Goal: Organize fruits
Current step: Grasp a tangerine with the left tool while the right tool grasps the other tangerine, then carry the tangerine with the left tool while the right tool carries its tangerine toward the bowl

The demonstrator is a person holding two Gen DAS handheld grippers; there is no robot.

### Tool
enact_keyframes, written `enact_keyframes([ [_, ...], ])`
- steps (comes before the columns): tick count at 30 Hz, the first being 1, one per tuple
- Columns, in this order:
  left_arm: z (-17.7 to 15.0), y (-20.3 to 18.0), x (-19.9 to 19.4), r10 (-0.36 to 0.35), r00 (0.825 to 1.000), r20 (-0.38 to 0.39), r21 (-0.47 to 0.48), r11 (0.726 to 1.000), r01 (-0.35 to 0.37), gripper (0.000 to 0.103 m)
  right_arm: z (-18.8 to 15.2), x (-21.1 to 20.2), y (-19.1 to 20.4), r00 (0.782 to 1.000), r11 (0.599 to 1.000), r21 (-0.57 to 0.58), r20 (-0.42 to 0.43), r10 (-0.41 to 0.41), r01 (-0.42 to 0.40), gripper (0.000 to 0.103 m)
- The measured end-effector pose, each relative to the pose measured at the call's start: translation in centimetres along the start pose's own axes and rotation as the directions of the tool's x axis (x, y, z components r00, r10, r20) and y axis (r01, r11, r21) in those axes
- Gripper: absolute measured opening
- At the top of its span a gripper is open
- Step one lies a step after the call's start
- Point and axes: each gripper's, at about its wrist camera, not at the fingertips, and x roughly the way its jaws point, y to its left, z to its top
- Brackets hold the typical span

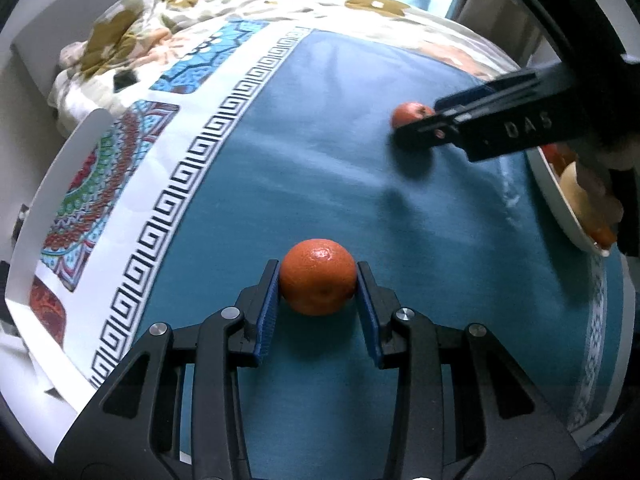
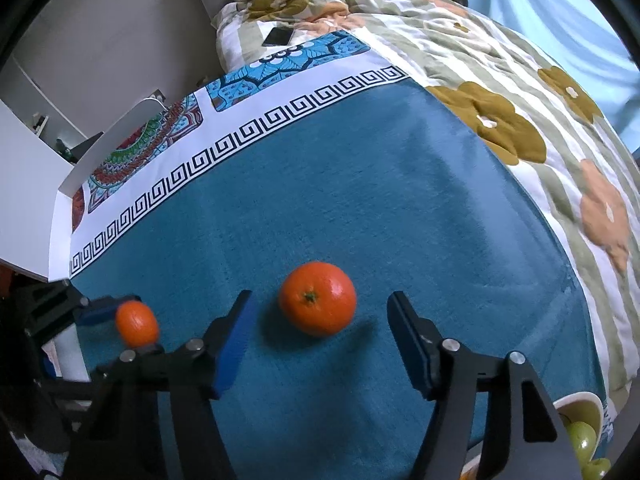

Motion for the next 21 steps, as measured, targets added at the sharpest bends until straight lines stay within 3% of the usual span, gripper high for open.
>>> enact_keyframes([
  [5, -0.2, 1.0, -0.2, 0.002, 1.000, 0.007, -0.003, 1.000, -0.002, 0.041, -0.1, 0.7, 0.1, 1.000, 1.000, 0.013, -0.009, -0.008, 0.008, 0.053],
  [9, 0.0, 1.5, -0.1, -0.002, 1.000, 0.008, -0.002, 1.000, 0.002, 0.041, -0.3, 0.8, 0.4, 1.000, 1.000, 0.008, -0.002, -0.030, 0.030, 0.036],
  [21, 1.8, 2.0, -1.8, -0.012, 0.999, 0.037, 0.048, 0.999, 0.010, 0.041, -0.8, -2.5, 0.8, 0.995, 0.995, 0.073, 0.067, -0.068, 0.063, 0.036],
])
